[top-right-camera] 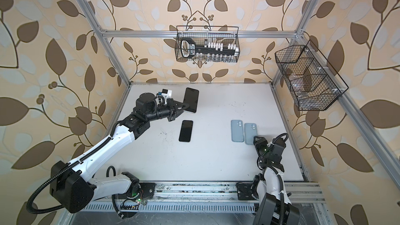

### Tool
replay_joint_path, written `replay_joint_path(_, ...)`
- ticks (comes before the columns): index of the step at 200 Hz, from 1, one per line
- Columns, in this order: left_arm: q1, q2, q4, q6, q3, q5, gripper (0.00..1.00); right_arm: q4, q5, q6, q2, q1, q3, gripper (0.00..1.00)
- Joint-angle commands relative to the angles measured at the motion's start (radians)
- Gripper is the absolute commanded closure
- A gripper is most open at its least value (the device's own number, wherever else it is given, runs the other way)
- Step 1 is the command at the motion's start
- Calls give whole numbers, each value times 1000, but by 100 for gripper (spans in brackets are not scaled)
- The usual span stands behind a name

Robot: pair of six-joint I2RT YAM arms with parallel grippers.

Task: Take the phone out of the phone case
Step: Place the phone case at the middle-right of the table.

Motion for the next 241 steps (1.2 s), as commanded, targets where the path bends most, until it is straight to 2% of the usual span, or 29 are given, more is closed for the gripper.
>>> replay_joint_path(1,10,-26,115,0,32,28,100,-35,23,-30,20,-12,32,48)
replay_joint_path(22,10,-26,116,0,32,28,100,-35,26,-39,47,-22,46,47)
replay_joint_path(62,10,-23,114,0,31,25,100,-85,87,-71,9,-27,78,39)
replay_joint_path(103,10,-16,99,12,25,19,100,-115,90,-102,-13,-32,124,38)
replay_joint_path(136,-39,-42,156,-12,-61,-86,100,-89,38,-79,-37,-29,125,37)
replay_joint_path(157,-86,-48,229,-34,-146,-165,100,-79,5,-78,-54,12,138,34)
replay_joint_path(179,-137,-21,344,-78,-225,-217,100,-100,20,-88,-75,90,173,21)
replay_joint_path(205,-201,6,428,-81,-266,-268,100,-141,55,-105,-104,167,218,17)
replay_joint_path(210,-210,9,437,-72,-272,-277,100,-148,61,-109,-108,177,225,7)
replay_joint_path(222,-222,18,446,-63,-286,-296,100,-159,60,-115,-114,203,240,0)
replay_joint_path(241,-228,52,511,-65,-316,-297,100,-154,44,-116,-114,241,254,0)
